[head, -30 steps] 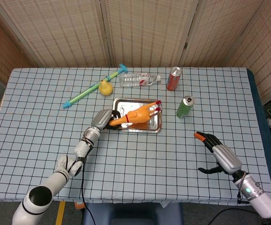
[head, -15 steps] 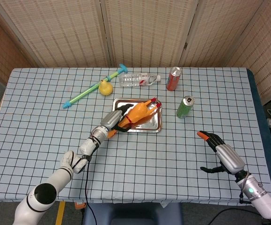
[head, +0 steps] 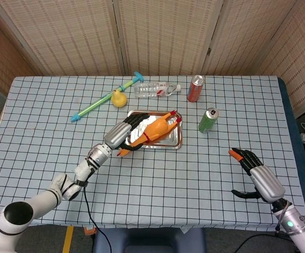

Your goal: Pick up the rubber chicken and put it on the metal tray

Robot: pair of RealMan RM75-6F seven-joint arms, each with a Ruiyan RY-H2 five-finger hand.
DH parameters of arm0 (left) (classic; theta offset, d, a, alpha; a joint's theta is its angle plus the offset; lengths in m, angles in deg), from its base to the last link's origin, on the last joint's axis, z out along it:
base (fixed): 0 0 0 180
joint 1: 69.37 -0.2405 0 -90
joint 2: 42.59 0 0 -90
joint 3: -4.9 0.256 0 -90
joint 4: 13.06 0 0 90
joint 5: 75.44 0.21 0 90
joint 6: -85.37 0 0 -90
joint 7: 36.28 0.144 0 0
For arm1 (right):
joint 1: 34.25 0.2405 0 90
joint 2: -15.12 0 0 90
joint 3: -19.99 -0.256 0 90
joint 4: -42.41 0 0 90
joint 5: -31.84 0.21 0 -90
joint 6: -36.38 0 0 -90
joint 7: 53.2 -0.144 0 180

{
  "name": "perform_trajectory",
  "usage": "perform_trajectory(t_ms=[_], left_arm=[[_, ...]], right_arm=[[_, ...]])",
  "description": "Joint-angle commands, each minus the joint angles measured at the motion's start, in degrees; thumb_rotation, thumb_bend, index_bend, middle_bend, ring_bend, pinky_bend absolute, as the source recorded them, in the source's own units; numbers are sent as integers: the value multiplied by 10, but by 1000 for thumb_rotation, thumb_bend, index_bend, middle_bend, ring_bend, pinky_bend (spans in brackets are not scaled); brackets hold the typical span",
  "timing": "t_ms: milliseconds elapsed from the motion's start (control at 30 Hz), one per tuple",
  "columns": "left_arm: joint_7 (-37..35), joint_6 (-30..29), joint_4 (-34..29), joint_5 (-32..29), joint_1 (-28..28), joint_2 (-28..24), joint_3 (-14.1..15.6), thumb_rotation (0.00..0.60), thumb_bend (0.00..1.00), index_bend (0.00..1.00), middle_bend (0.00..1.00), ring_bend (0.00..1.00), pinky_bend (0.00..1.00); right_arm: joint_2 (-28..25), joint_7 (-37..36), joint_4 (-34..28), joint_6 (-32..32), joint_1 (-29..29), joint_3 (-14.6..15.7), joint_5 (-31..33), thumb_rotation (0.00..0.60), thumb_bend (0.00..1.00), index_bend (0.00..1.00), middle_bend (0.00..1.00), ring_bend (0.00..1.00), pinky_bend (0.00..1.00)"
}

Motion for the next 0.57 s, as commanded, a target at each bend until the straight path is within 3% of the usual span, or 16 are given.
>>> perform_trajectory(t_ms=[33, 133, 267, 367, 567], left_arm=[[293, -159, -298, 12, -181, -205, 95, 600, 333, 0, 0, 0, 46], [395, -216, -378, -4, -270, -261, 147, 600, 339, 0, 0, 0, 44], [442, -292, -411, 1, -363, -291, 193, 600, 345, 0, 0, 0, 38], [436, -322, -411, 14, -398, -302, 202, 600, 353, 0, 0, 0, 38], [428, -328, -414, 33, -413, -321, 187, 600, 362, 0, 0, 0, 40]], right_arm=[[4, 174, -30, 46, -53, -3, 31, 600, 105, 0, 0, 0, 0], [19, 258, -48, 75, -83, -8, 57, 600, 105, 0, 0, 0, 0], [39, 278, -38, 106, -108, -7, 54, 600, 105, 0, 0, 0, 0], [39, 264, -33, 118, -114, -4, 31, 600, 105, 0, 0, 0, 0], [36, 256, -34, 117, -119, 2, 10, 600, 105, 0, 0, 0, 0]])
